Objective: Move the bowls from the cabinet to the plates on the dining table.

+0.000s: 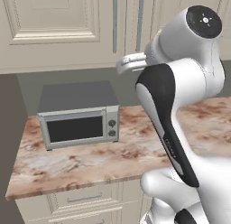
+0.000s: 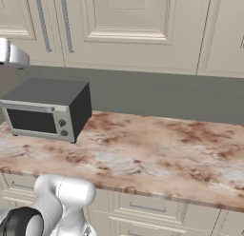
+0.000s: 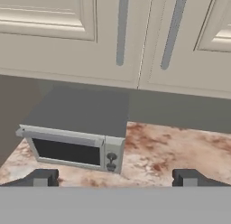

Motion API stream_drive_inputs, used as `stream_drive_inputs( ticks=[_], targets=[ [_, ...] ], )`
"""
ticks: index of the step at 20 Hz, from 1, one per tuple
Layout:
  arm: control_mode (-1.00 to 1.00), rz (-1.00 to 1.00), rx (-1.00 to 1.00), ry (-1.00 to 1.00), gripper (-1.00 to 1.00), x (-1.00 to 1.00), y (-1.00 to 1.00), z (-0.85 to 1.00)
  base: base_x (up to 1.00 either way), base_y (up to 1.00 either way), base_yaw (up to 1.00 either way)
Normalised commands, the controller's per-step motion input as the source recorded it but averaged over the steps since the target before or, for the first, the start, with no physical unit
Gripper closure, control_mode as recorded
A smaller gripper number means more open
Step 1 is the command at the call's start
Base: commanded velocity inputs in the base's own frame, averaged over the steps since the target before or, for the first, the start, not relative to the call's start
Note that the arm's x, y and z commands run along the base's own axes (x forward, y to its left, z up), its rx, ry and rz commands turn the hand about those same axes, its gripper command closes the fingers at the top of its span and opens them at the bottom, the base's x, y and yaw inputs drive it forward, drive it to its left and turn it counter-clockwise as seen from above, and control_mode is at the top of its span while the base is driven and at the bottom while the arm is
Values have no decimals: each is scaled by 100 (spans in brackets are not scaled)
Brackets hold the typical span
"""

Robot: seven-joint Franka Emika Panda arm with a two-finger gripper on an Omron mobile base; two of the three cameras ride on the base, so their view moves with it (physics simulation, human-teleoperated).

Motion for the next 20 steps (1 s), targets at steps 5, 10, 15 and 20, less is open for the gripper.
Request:
stream_drive_inputs(
  ticks=[5, 10, 15, 20],
  targets=[
    [-100, -2, 3, 0, -100, 49, 0, 1, 0, 0, 0],
    [-100, -4, 11, -2, -100, 50, -1, 9, 0, 0, 0],
    [-100, -3, 11, -3, -100, 46, 0, 13, 0, 0, 0],
    [-100, -1, 9, -2, -100, 42, 0, 15, 0, 0, 0]
  ],
)
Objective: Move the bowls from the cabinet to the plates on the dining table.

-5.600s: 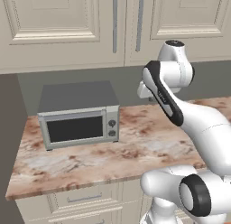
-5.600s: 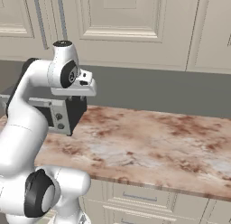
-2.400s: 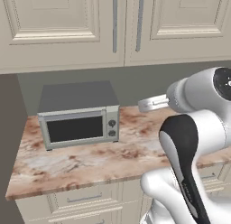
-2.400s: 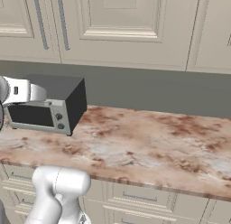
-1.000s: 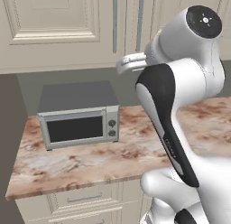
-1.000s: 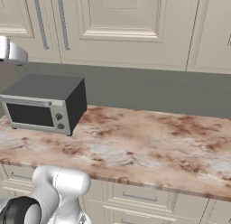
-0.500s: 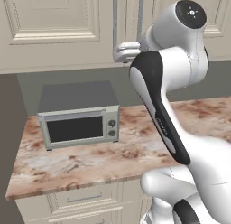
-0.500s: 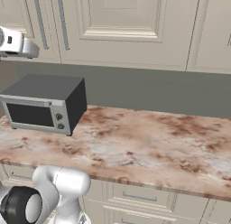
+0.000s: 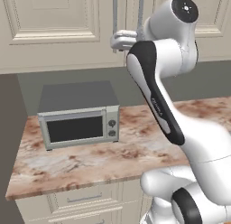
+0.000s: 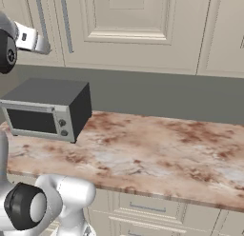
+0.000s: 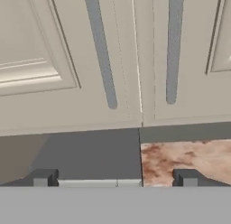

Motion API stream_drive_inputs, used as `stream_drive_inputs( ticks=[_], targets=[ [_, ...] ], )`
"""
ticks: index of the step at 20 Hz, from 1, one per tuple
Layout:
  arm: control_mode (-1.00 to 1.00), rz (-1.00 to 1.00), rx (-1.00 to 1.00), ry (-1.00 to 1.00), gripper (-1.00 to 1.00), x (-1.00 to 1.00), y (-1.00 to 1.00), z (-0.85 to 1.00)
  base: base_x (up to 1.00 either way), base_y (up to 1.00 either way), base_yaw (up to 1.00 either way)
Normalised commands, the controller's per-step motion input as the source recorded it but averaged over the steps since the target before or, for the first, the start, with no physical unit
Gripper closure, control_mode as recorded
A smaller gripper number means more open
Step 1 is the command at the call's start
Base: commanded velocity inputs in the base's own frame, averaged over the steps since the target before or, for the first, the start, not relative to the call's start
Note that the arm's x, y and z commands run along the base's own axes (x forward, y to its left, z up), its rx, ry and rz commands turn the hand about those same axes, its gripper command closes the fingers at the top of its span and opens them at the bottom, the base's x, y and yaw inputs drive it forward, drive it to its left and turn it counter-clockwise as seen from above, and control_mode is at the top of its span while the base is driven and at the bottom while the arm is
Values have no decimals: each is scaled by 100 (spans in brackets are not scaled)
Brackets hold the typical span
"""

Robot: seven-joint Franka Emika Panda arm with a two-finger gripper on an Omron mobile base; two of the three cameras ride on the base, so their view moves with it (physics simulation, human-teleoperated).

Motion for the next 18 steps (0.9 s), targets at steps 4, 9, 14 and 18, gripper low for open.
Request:
stream_drive_inputs(
  ticks=[4, 9, 14, 18],
  targets=[
    [-100, 0, 2, 0, -100, 31, 0, 3, 0, 0, 0],
    [-100, 0, 0, 0, -100, 50, 0, 0, 0, 0, 0],
    [-100, 0, 0, 0, -100, 43, 1, 5, 0, 0, 0],
    [-100, 0, 0, 0, -100, 22, 17, 9, 0, 0, 0]
  ],
)
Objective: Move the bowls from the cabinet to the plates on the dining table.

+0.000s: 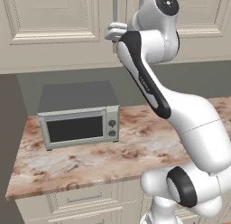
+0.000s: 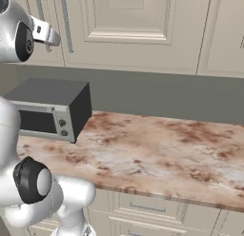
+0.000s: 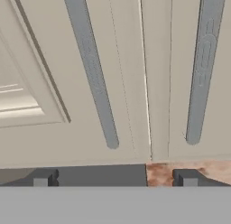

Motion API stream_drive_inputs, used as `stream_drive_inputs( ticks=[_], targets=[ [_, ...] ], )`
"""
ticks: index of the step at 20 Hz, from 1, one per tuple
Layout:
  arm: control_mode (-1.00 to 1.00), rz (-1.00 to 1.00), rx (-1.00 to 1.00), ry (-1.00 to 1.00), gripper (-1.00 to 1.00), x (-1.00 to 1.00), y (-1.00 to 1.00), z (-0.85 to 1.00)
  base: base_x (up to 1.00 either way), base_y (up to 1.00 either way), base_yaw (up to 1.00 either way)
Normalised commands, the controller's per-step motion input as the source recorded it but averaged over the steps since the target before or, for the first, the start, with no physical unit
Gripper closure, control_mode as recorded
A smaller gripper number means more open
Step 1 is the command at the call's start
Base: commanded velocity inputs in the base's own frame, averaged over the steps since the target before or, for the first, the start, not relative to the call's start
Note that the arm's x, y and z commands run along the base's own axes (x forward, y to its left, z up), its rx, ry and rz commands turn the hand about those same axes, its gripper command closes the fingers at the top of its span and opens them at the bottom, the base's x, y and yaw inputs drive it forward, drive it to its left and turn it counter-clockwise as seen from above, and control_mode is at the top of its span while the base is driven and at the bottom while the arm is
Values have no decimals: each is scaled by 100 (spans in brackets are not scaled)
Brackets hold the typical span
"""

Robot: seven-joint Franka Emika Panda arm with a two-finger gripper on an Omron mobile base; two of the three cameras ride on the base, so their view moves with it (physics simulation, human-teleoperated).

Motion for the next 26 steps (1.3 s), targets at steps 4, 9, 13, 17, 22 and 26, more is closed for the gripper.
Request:
stream_drive_inputs(
  ticks=[4, 9, 13, 17, 22, 26],
  targets=[
    [-100, 0, 0, 0, -100, 17, 21, 3, 0, 0, 0],
    [-100, 0, 0, 0, -100, 26, 1, 0, 0, 0, 0],
    [-100, 0, 0, 0, -100, 30, 1, 0, 0, 0, 0],
    [-100, 0, 0, 0, -100, 36, 0, 0, 0, 0, 0],
    [-100, 0, 0, 0, -100, 32, 3, 0, 0, 0, 0],
    [-100, 0, 0, 0, -100, 36, 13, 0, 0, 0, 0]
  ],
)
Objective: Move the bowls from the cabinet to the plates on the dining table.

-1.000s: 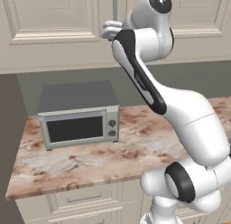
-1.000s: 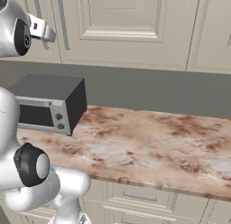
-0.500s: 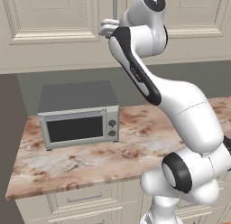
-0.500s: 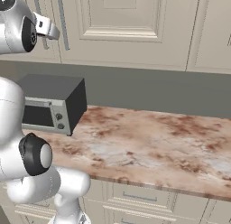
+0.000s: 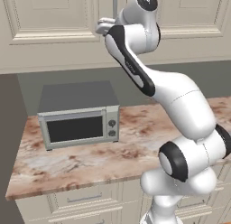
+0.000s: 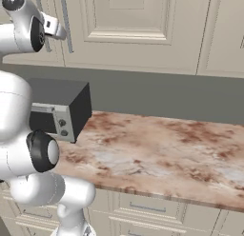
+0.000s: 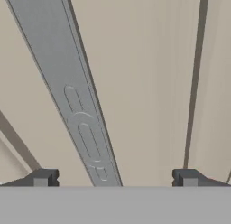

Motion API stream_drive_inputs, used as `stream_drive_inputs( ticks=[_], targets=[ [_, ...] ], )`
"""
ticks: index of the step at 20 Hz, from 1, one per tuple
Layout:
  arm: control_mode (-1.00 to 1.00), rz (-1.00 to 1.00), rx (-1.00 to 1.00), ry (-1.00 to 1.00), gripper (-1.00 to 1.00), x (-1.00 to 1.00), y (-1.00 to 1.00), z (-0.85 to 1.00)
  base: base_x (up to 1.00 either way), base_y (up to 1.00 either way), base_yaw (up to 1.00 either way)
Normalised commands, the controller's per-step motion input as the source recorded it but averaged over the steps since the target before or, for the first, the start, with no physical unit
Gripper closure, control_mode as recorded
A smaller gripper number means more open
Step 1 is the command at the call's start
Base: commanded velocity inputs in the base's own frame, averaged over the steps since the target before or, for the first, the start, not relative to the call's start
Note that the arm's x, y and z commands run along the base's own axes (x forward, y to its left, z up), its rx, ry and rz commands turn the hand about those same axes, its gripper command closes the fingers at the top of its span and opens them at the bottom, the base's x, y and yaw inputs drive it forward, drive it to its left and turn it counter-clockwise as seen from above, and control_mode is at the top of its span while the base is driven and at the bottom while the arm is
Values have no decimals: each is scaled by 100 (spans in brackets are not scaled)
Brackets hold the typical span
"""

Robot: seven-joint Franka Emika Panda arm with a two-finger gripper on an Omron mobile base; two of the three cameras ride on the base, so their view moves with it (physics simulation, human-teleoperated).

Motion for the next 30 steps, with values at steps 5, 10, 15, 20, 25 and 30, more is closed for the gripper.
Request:
stream_drive_inputs(
  ticks=[5, 10, 15, 20, 25, 30],
  targets=[
    [-100, 0, 0, 0, -100, 38, 14, 0, 0, 0, 0],
    [-100, -2, 0, 0, -100, 61, 0, -17, 0, 0, 0],
    [-100, -4, 0, -6, -100, 56, 3, -47, 0, 0, 0],
    [-100, -1, 0, -1, 100, 17, 6, -8, 0, 0, 0],
    [-100, 0, 0, 0, 100, 4, 0, 0, 0, 0, 0],
    [-100, 0, 0, 0, 100, 1, 0, 0, 0, 0, 0]
  ],
)
